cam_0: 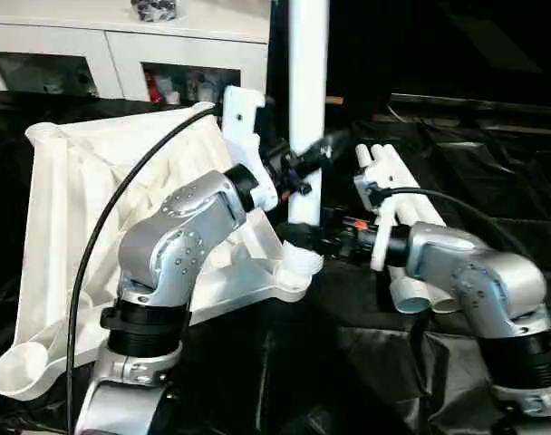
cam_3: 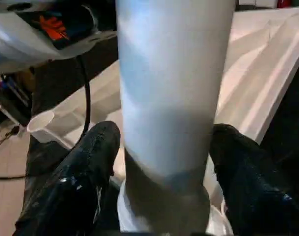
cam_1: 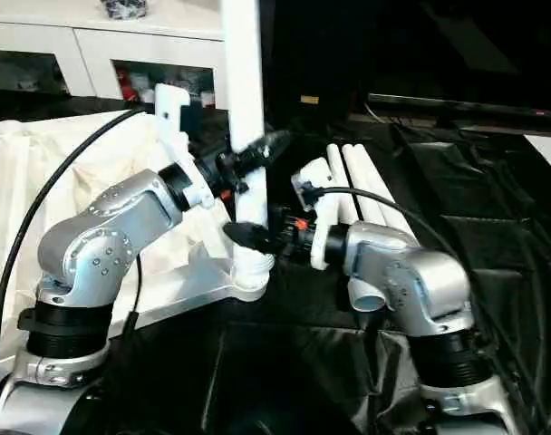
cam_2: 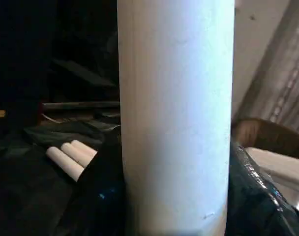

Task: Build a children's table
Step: Pick table leg

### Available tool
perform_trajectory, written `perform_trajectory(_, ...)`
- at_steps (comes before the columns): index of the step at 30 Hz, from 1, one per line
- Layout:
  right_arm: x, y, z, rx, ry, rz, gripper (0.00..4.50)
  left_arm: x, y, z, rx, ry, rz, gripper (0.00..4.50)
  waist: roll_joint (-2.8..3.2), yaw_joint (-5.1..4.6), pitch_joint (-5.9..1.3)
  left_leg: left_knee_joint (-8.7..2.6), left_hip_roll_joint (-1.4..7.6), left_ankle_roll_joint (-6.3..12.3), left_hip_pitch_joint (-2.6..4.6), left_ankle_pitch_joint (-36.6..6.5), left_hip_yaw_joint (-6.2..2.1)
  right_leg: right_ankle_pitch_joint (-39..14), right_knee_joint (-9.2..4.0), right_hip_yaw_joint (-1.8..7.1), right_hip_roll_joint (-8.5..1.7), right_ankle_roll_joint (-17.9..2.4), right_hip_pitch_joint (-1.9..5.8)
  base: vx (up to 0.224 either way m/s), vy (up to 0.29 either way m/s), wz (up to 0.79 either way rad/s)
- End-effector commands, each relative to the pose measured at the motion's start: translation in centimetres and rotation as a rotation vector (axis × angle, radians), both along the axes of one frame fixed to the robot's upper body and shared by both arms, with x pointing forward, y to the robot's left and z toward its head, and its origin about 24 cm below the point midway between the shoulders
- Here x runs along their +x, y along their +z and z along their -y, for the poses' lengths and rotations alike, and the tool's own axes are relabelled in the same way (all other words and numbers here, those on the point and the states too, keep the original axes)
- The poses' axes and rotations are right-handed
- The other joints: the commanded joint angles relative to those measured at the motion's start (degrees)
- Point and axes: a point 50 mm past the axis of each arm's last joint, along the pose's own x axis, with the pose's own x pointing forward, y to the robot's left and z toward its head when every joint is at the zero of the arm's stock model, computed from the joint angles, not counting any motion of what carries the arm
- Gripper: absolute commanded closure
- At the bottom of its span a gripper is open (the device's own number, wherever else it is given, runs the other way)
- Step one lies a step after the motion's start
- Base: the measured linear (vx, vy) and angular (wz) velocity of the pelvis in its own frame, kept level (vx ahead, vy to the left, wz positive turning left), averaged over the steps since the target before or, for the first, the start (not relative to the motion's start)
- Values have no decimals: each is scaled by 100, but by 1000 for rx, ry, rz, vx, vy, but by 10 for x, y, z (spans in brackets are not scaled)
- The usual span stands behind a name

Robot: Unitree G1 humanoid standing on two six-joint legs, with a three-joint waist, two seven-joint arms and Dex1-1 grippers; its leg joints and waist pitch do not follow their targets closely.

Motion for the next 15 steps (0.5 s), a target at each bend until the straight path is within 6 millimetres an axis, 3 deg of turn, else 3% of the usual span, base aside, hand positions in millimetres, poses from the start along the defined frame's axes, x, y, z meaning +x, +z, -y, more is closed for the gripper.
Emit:
perform_trajectory(1, 0, 5, 1, 2, 22, -12, 134, -1, 6, 5, 6, -34, 37, 262, -12, 8, -407, -364, 324, -28, 114, -464, -127, -128, -376, 280, -549, -987, 274, 0, 0, 0)
perform_trajectory(15, -1, 3, 0, -28, 97, -23, 134, -9, 2, 11, 42, -153, 27, 262, 7, 20, -415, -356, 334, -35, 120, -460, -129, -9, -358, 273, -557, -1100, 278, 0, 0, 0)
